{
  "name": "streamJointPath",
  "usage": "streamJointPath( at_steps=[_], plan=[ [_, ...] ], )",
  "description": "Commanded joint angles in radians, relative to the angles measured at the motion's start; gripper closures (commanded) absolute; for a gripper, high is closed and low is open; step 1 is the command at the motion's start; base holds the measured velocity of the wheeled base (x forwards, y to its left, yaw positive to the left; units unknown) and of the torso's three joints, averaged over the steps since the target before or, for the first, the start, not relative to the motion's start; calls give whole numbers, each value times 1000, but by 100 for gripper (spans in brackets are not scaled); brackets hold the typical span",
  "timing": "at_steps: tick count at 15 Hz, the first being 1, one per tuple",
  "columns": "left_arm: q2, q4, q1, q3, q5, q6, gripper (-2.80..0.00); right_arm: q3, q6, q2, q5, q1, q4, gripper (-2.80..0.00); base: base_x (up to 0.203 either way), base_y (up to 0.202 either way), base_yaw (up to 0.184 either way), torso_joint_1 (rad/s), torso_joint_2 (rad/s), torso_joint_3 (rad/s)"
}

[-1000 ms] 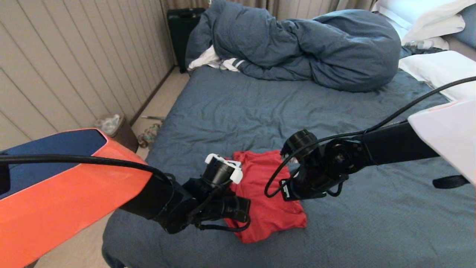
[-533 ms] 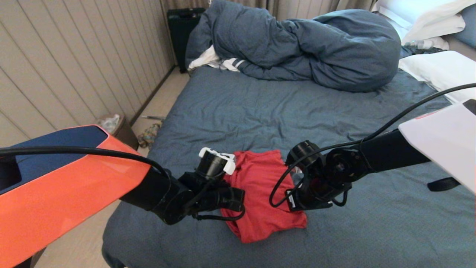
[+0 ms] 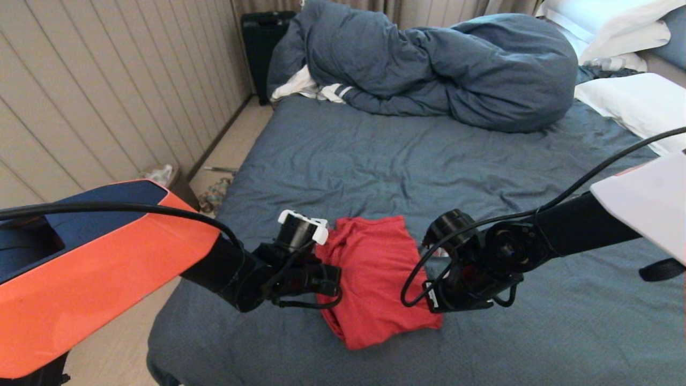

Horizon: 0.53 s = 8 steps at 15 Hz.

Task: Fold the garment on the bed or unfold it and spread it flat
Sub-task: Fold the red T-shirt

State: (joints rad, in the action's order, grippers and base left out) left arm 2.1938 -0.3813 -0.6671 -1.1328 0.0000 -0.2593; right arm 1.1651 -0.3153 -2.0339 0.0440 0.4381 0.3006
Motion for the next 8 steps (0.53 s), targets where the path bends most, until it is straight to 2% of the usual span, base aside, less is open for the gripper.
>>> streamJointPath(
  at_steps=[1, 6, 8],
  plan=[
    [-5, -2, 20, -6, 1, 4, 0, -13, 0, 22, 0, -7, 0, 0, 0, 0, 0, 0, 0, 0],
    [-100, 8, 46, 13, 1, 10, 0, -50, 0, 119, -1, -5, 1, 0, 0, 0, 0, 0, 0, 0],
    [-138, 9, 4, 44, 1, 6, 0, -59, -2, 146, -3, 7, 0, 0, 0, 0, 0, 0, 0, 0]
  ],
)
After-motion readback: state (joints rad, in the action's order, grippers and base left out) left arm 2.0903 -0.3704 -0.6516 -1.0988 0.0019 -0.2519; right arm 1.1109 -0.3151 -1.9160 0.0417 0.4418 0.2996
